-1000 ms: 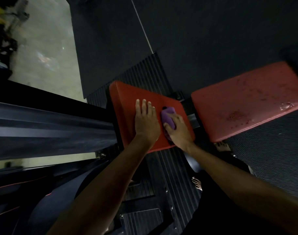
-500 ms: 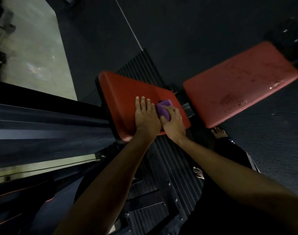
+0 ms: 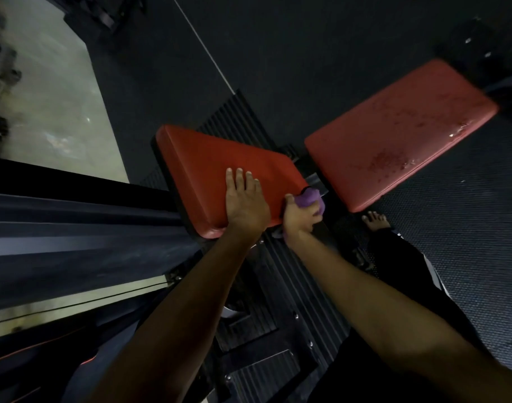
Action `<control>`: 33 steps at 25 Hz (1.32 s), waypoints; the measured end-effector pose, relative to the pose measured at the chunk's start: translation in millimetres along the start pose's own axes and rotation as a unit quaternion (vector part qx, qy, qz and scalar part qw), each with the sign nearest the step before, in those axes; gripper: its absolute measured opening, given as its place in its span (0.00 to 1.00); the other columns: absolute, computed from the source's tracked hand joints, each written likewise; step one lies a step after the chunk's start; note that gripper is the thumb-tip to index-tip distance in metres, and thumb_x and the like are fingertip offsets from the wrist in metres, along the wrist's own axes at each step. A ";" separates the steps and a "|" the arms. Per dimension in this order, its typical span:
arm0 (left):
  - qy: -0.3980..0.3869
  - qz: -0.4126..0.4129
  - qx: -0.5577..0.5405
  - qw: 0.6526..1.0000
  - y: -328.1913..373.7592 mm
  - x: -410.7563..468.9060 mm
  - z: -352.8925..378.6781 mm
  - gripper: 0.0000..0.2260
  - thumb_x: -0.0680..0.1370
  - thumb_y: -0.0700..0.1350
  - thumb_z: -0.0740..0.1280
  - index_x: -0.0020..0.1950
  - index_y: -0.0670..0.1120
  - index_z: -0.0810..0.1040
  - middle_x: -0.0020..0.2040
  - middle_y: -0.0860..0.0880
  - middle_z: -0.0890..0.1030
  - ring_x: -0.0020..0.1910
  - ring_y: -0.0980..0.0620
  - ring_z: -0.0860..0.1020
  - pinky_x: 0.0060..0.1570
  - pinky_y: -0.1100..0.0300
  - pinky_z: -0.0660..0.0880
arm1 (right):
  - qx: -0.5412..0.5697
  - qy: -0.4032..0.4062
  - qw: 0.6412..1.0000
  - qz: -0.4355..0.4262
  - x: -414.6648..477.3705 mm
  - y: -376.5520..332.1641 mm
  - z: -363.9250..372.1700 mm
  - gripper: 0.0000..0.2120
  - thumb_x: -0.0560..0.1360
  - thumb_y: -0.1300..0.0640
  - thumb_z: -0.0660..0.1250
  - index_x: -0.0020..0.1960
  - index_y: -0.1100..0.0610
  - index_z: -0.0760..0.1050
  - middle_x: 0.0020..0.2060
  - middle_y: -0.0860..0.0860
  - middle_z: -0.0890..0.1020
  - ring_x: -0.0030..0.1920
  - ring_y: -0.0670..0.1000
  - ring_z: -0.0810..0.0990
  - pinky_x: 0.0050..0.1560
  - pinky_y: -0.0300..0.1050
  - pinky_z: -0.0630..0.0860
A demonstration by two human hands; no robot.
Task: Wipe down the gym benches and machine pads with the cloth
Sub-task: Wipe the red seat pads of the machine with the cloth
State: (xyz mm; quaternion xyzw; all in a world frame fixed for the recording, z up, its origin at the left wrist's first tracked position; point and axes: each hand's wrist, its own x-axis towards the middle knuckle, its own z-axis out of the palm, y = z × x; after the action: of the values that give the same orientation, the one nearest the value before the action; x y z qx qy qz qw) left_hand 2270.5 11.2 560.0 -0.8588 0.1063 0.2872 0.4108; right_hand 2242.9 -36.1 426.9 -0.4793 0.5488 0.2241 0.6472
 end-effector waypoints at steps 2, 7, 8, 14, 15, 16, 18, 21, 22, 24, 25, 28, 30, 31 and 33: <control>-0.002 0.002 -0.009 1.000 0.3 0.7 -1.1 0.30 0.84 0.55 0.45 0.82 0.41 0.50 0.82 0.41 0.49 0.81 0.38 0.44 0.76 0.36 0.38 | 0.051 -0.026 0.998 0.000 -21.6 17.9 4.5 0.43 0.76 0.46 0.73 0.81 0.57 0.53 0.78 0.62 0.55 0.68 0.62 0.70 0.68 0.55 0.71; 0.016 0.008 -0.009 1.000 1.4 5.3 5.1 0.29 0.84 0.54 0.45 0.82 0.41 0.51 0.82 0.40 0.50 0.81 0.38 0.45 0.76 0.35 0.39 | 0.137 -0.033 0.990 -0.013 -6.1 27.7 10.3 0.39 0.78 0.51 0.72 0.81 0.55 0.54 0.76 0.60 0.58 0.70 0.60 0.70 0.67 0.52 0.71; 0.021 0.006 -0.008 1.000 2.0 5.4 6.4 0.29 0.84 0.54 0.46 0.82 0.41 0.51 0.82 0.40 0.51 0.81 0.38 0.46 0.76 0.35 0.39 | 0.122 -0.039 0.992 -0.010 2.3 26.1 11.0 0.40 0.78 0.50 0.71 0.82 0.54 0.52 0.77 0.59 0.55 0.72 0.61 0.68 0.68 0.52 0.70; -0.014 0.013 -0.012 1.000 1.7 24.7 0.3 0.29 0.84 0.55 0.47 0.82 0.43 0.52 0.82 0.41 0.51 0.81 0.38 0.46 0.75 0.32 0.39 | -0.021 -0.029 0.997 -0.067 56.9 4.9 -6.7 0.26 0.73 0.46 0.70 0.69 0.53 0.73 0.67 0.59 0.74 0.60 0.59 0.78 0.63 0.54 0.77; -0.018 0.016 -0.016 1.000 0.4 29.2 -1.4 0.29 0.84 0.55 0.47 0.82 0.43 0.52 0.82 0.41 0.52 0.81 0.38 0.47 0.74 0.31 0.39 | -0.037 -0.045 0.995 -0.082 57.7 -1.0 -12.8 0.23 0.70 0.46 0.69 0.63 0.54 0.77 0.61 0.57 0.79 0.58 0.59 0.80 0.60 0.53 0.79; -0.016 0.017 -0.017 1.000 -1.6 34.6 -1.5 0.29 0.83 0.55 0.48 0.82 0.44 0.53 0.82 0.42 0.52 0.81 0.39 0.47 0.74 0.31 0.39 | -0.042 -0.067 0.993 -0.092 50.5 -5.8 -17.5 0.23 0.71 0.45 0.69 0.63 0.54 0.77 0.61 0.57 0.80 0.60 0.59 0.80 0.60 0.53 0.78; -0.011 0.015 -0.030 0.999 -5.3 46.3 -2.1 0.29 0.83 0.55 0.50 0.82 0.44 0.55 0.82 0.42 0.54 0.81 0.40 0.49 0.74 0.30 0.39 | -0.084 -0.126 0.984 -0.090 28.3 -2.5 -25.7 0.32 0.78 0.42 0.68 0.77 0.53 0.65 0.74 0.58 0.67 0.71 0.60 0.70 0.70 0.55 0.71; -0.021 0.015 -0.038 0.999 -8.6 63.3 -4.5 0.29 0.83 0.56 0.52 0.82 0.45 0.55 0.82 0.43 0.54 0.81 0.40 0.49 0.74 0.30 0.38 | -0.156 -0.198 0.963 -0.097 40.6 16.7 -30.4 0.38 0.81 0.37 0.61 0.83 0.49 0.48 0.81 0.55 0.51 0.78 0.60 0.59 0.77 0.57 0.61; -0.023 0.014 -0.042 0.999 -9.4 69.4 -5.1 0.29 0.82 0.56 0.52 0.82 0.46 0.54 0.82 0.43 0.53 0.81 0.40 0.48 0.74 0.30 0.38 | -0.180 -0.191 0.959 -0.110 51.8 16.4 -31.0 0.38 0.81 0.37 0.61 0.83 0.50 0.48 0.80 0.56 0.51 0.78 0.62 0.59 0.76 0.58 0.61; -0.030 0.011 -0.054 0.998 -12.4 80.4 -7.2 0.29 0.83 0.56 0.51 0.82 0.46 0.53 0.82 0.42 0.51 0.81 0.41 0.47 0.73 0.30 0.37 | -0.223 -0.145 0.961 -0.082 79.6 2.6 -28.5 0.39 0.81 0.36 0.61 0.83 0.52 0.50 0.80 0.59 0.53 0.77 0.65 0.60 0.75 0.60 0.62; -0.036 0.006 -0.056 0.998 -13.5 84.7 -8.8 0.29 0.83 0.56 0.50 0.82 0.46 0.53 0.82 0.42 0.51 0.81 0.41 0.46 0.73 0.30 0.36 | -0.233 -0.129 0.962 -0.049 92.4 -15.8 -23.6 0.39 0.80 0.35 0.61 0.83 0.53 0.52 0.80 0.60 0.54 0.77 0.66 0.61 0.75 0.60 0.63; -0.047 0.002 -0.054 0.997 -15.7 93.9 -10.4 0.29 0.83 0.56 0.50 0.82 0.46 0.53 0.83 0.43 0.50 0.81 0.42 0.45 0.73 0.31 0.34 | -0.238 -0.157 0.957 -0.056 157.6 -40.3 11.9 0.42 0.73 0.23 0.60 0.74 0.53 0.69 0.70 0.62 0.71 0.69 0.63 0.72 0.71 0.61 0.69; -0.047 -0.002 -0.064 0.997 -18.4 101.9 -9.8 0.29 0.83 0.56 0.50 0.82 0.46 0.53 0.83 0.43 0.50 0.81 0.42 0.45 0.73 0.32 0.34 | -0.257 -0.209 0.937 -0.109 182.3 -39.5 47.3 0.46 0.62 0.14 0.56 0.63 0.49 0.73 0.64 0.57 0.76 0.63 0.58 0.76 0.68 0.61 0.73; -0.047 -0.005 -0.070 0.996 -20.1 105.4 -10.1 0.29 0.83 0.56 0.50 0.82 0.46 0.53 0.83 0.43 0.51 0.81 0.43 0.46 0.74 0.32 0.35 | -0.275 -0.228 0.923 -0.140 171.7 -40.1 52.9 0.46 0.65 0.16 0.57 0.68 0.49 0.72 0.67 0.55 0.75 0.65 0.57 0.75 0.70 0.59 0.71; -0.050 -0.006 -0.081 0.995 -23.8 112.3 -12.1 0.29 0.83 0.55 0.51 0.82 0.45 0.54 0.83 0.43 0.51 0.81 0.43 0.47 0.75 0.33 0.36 | -0.296 -0.262 0.897 -0.197 109.5 -52.6 36.7 0.37 0.75 0.29 0.64 0.76 0.50 0.67 0.72 0.55 0.70 0.70 0.55 0.70 0.74 0.52 0.65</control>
State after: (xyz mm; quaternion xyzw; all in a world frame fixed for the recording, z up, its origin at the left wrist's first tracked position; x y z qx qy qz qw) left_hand 2376.5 23.2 516.3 -0.8744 0.0566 0.3354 0.3461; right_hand 2336.5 -53.2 343.0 -0.6711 0.1624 0.3615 0.6265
